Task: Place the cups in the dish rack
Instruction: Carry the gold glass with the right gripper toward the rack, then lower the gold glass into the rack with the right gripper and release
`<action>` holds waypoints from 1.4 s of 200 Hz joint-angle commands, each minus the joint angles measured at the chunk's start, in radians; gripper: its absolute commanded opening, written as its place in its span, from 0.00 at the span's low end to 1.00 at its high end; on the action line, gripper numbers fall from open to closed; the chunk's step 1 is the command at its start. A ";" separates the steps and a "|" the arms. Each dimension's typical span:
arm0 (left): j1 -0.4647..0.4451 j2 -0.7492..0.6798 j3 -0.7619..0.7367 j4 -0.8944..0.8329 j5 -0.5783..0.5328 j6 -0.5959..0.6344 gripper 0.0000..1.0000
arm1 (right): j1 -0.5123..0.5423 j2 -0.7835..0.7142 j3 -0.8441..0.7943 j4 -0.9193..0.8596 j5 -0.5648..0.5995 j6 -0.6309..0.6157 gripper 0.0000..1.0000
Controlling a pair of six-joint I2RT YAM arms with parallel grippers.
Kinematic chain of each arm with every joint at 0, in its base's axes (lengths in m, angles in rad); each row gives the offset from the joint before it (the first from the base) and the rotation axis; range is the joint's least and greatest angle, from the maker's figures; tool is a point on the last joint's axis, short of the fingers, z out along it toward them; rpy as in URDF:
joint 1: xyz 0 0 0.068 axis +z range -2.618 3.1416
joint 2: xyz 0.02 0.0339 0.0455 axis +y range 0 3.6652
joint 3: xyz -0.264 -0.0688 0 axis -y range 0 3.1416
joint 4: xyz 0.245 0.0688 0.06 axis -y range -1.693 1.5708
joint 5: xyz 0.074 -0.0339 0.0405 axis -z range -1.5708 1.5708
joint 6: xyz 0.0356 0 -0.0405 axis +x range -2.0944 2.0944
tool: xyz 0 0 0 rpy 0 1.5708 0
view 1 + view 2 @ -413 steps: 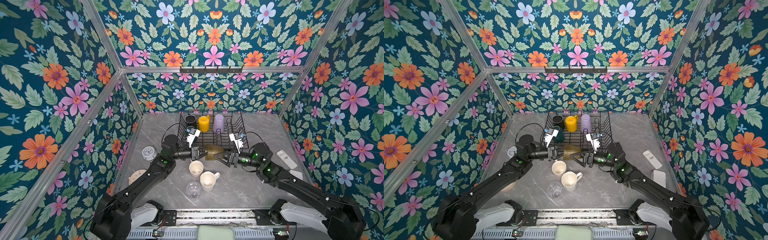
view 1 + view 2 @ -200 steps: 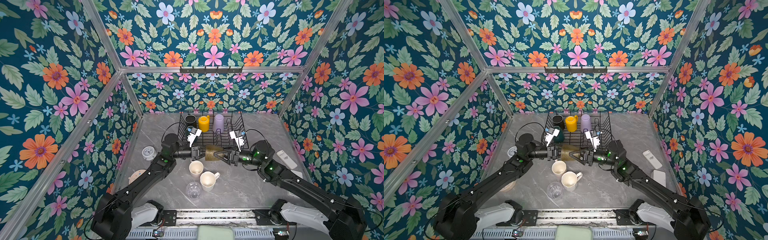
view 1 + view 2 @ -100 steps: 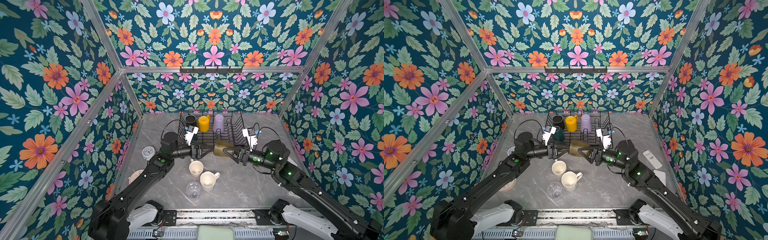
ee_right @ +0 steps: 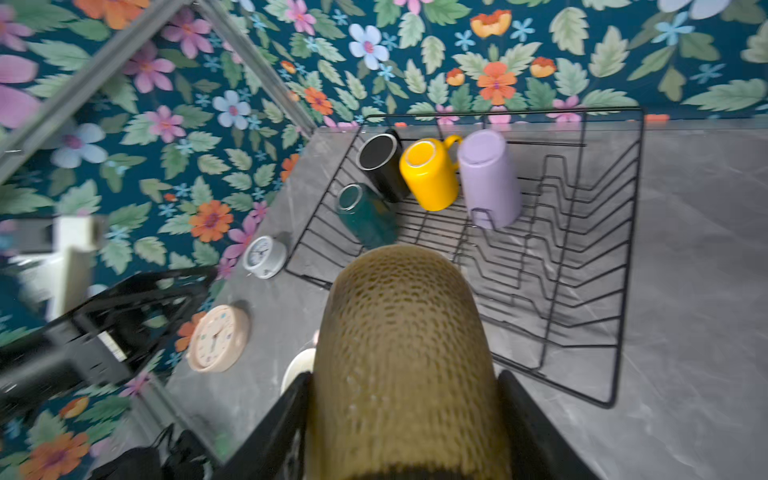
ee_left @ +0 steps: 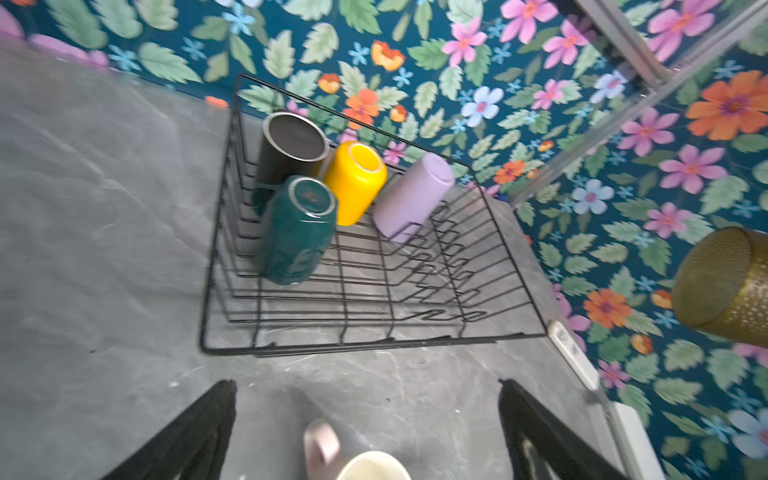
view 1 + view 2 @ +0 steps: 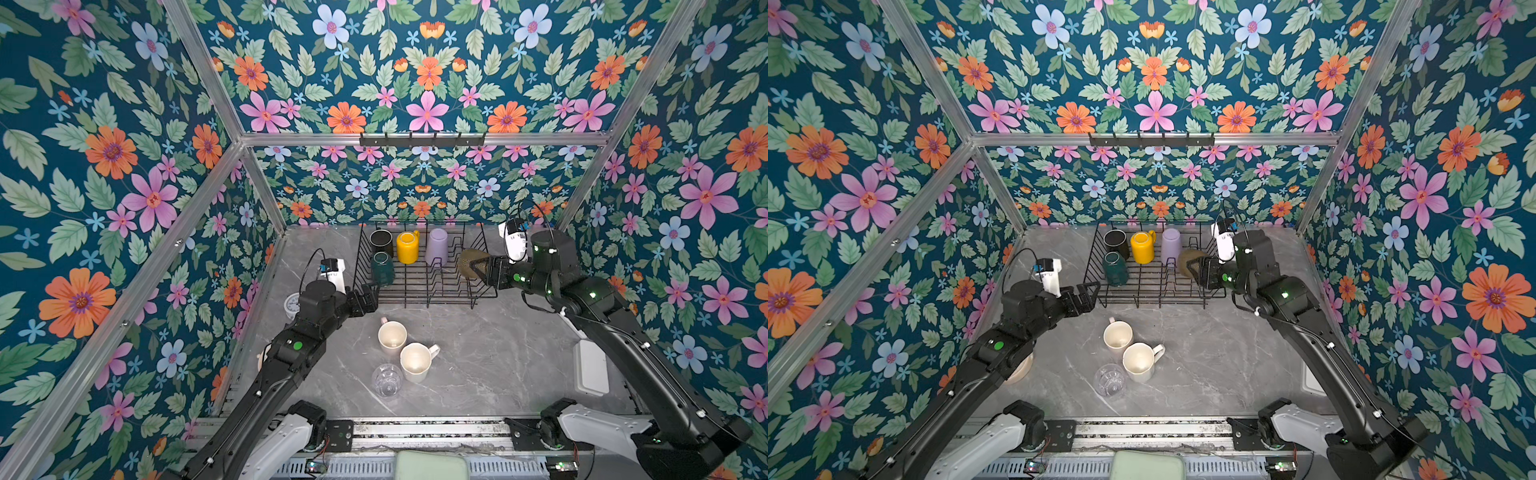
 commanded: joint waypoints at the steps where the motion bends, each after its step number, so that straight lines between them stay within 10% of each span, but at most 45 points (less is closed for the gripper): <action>1: 0.002 -0.071 -0.027 -0.049 -0.199 -0.013 1.00 | -0.034 0.066 0.071 -0.077 0.102 -0.098 0.00; 280: 0.004 -0.246 -0.081 -0.203 -0.288 -0.083 1.00 | -0.162 1.082 0.860 -0.257 0.165 -0.281 0.00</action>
